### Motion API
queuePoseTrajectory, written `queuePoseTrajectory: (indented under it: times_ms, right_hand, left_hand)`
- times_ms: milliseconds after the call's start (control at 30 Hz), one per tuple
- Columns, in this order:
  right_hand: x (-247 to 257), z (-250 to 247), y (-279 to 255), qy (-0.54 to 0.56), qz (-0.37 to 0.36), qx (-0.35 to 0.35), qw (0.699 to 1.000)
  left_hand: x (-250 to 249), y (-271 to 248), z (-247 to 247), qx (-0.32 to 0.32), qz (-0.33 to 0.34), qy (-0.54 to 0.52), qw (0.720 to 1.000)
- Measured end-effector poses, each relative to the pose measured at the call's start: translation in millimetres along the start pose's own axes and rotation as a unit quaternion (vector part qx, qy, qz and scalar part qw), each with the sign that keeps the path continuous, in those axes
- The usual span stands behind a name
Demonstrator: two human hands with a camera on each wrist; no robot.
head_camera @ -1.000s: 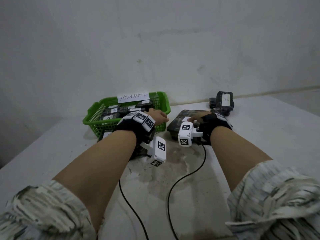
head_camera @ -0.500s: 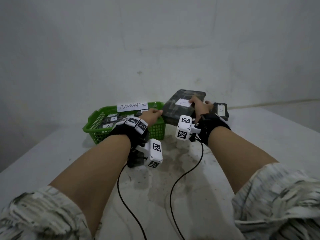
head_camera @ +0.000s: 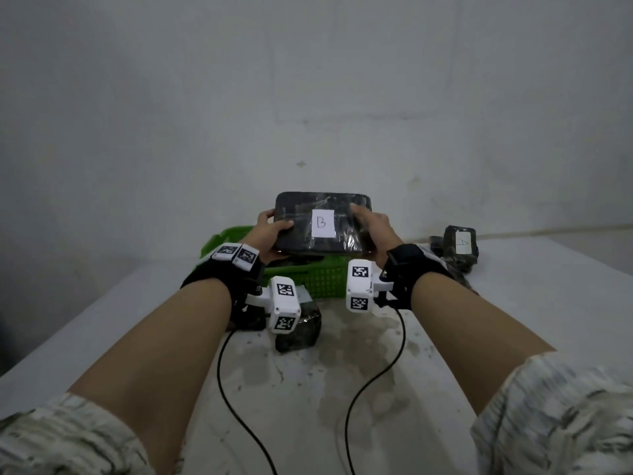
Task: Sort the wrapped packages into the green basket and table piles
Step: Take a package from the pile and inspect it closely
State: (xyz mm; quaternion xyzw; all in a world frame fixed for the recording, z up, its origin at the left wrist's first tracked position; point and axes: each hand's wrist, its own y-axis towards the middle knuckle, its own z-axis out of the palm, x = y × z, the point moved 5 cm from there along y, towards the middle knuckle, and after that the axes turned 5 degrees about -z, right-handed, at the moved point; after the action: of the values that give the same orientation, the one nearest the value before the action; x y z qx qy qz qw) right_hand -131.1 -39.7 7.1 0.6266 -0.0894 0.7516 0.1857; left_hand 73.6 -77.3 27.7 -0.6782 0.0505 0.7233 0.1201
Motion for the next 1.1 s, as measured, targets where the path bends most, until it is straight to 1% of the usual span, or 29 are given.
queuePoseTrajectory:
  times_ms: [100, 167, 233, 267, 367, 433, 500, 567, 633, 700, 767, 833, 933, 1033, 1100]
  right_hand:
    - [-0.2, 6.7, -0.8, -0.034, 0.012, 0.061, 0.997]
    - [-1.1, 10.7, -0.3, -0.041, 0.030, 0.079, 0.996]
    - [0.2, 13.4, -3.0, -0.039, 0.039, 0.065, 0.996]
    - [1.2, 13.5, -2.9, -0.032, 0.037, 0.045, 0.998]
    - [5.5, 13.4, -0.5, -0.031, 0.013, 0.010, 0.999]
    - [6.8, 13.8, 0.3, -0.036, -0.001, 0.008, 0.999]
    - [7.2, 13.2, -0.6, -0.037, 0.001, 0.014, 0.999]
    - [7.4, 13.2, -4.3, -0.040, 0.009, 0.044, 0.998]
    - [7.6, 15.2, -11.2, -0.056, 0.019, 0.100, 0.993]
    - [7.9, 17.1, -17.8, -0.032, 0.030, 0.141, 0.989]
    - [10.7, 15.1, -20.7, 0.000, 0.020, 0.134, 0.991]
    - [12.3, 16.5, -21.2, 0.035, 0.009, 0.114, 0.993]
    - [4.8, 24.6, -20.4, 0.097, 0.024, 0.082, 0.992]
    - [-6.7, 34.7, -25.9, 0.107, 0.049, 0.082, 0.990]
    - [-12.2, 30.8, -24.5, 0.103, 0.046, 0.060, 0.992]
  left_hand:
    - [1.9, 0.2, -4.9, 0.006, -0.002, -0.001, 1.000]
    - [3.0, 0.4, -6.7, 0.003, -0.006, -0.007, 1.000]
    - [3.5, -0.3, -6.5, -0.004, -0.009, -0.001, 1.000]
    - [3.6, -0.8, -6.1, -0.007, -0.011, 0.004, 1.000]
    - [5.5, 2.8, -3.8, -0.007, -0.019, 0.012, 1.000]
    - [4.7, 2.7, -2.4, -0.012, -0.011, 0.012, 1.000]
    - [3.4, 4.6, -2.7, -0.027, 0.005, 0.006, 1.000]
    - [0.6, 6.4, -2.5, -0.042, 0.033, -0.007, 0.999]
    - [-1.2, 9.5, -4.4, -0.061, 0.057, -0.021, 0.996]
    - [-2.0, 12.0, -6.8, -0.068, 0.073, -0.041, 0.994]
    - [-2.1, 11.2, -6.1, -0.054, 0.074, -0.081, 0.992]
    - [-2.4, 7.9, -0.3, -0.005, 0.065, -0.142, 0.988]
    - [2.2, -2.8, 16.5, 0.043, 0.019, -0.169, 0.984]
    - [8.7, 0.7, 22.6, 0.040, 0.014, -0.172, 0.984]
    - [7.3, 3.4, 20.0, 0.039, 0.024, -0.143, 0.989]
